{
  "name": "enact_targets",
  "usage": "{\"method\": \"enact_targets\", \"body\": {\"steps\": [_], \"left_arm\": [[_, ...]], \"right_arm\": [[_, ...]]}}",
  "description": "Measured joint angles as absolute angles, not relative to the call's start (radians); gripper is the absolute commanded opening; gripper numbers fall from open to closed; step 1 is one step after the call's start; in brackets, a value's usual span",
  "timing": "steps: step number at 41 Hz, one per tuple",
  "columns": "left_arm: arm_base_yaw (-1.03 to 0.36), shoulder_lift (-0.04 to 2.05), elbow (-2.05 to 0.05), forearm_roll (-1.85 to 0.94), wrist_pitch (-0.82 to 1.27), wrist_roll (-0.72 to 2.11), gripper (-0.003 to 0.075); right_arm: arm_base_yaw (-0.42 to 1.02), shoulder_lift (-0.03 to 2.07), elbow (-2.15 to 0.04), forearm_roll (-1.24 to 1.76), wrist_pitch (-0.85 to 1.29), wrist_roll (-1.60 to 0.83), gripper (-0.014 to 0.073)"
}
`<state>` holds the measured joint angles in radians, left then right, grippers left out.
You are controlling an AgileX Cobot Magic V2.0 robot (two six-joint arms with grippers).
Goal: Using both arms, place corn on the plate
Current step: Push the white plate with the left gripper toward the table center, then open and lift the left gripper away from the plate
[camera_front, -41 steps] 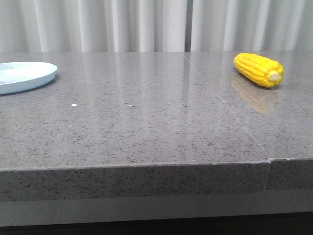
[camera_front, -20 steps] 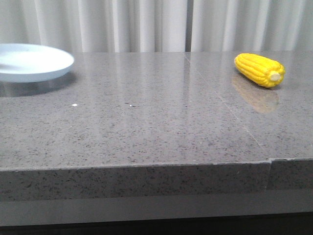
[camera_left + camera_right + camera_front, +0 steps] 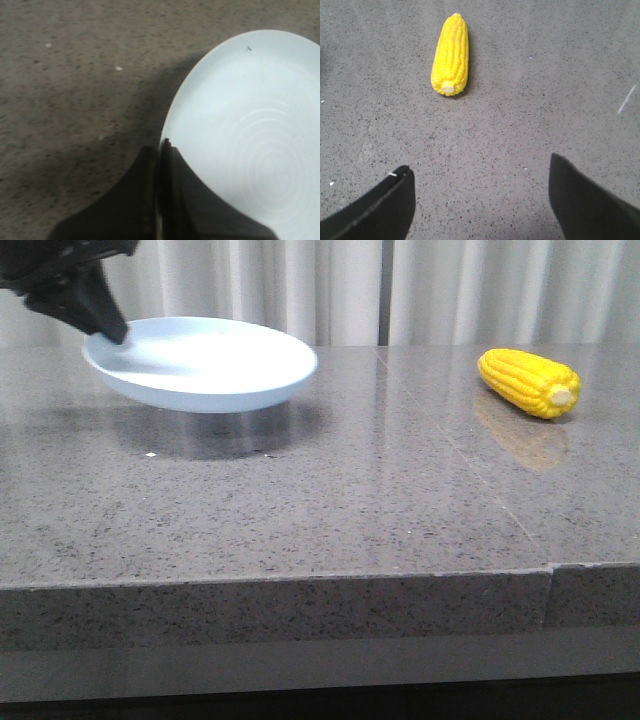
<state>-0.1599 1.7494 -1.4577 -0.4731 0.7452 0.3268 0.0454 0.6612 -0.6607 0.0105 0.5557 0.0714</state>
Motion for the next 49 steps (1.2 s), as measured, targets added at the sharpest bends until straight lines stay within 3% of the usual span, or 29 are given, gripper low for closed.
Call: {"method": "enact_targets", "body": {"steps": [12,25,28,35,38,41,49], "left_arm": [[-0.299,1.769,-1.458,-0.479,0.647,0.327,-0.0020],[-0.316,1.865,-1.458,-0.495,0.631,0.329,-0.0012],[-0.316,1.870,-1.458,-0.495,0.633,0.329,0.0052],[-0.316,1.870,-1.458,-0.495,0.635,0.329,0.0353],[-0.316,1.870,-1.458,-0.495,0.636,0.329,0.0440],[-0.316,1.870,-1.458,-0.492,0.639,0.329,0.0472],[-0.312,1.812,-1.458,-0.416,0.684,0.329,0.0473]], "right_arm": [[0.045,0.661,-0.661,0.010,0.556,0.071,0.0579],[0.045,0.661,-0.661,0.010,0.556,0.071,0.0579],[0.045,0.661,-0.661,0.010,0.556,0.071,0.0579],[0.045,0.661,-0.661,0.010,0.556,0.071,0.0579],[0.045,0.661,-0.661,0.010,0.556,0.071,0.0579],[0.045,0.661,-0.661,0.010,0.556,0.071,0.0579],[0.045,0.661,-0.661,0.010,0.556,0.071,0.0579]]}}
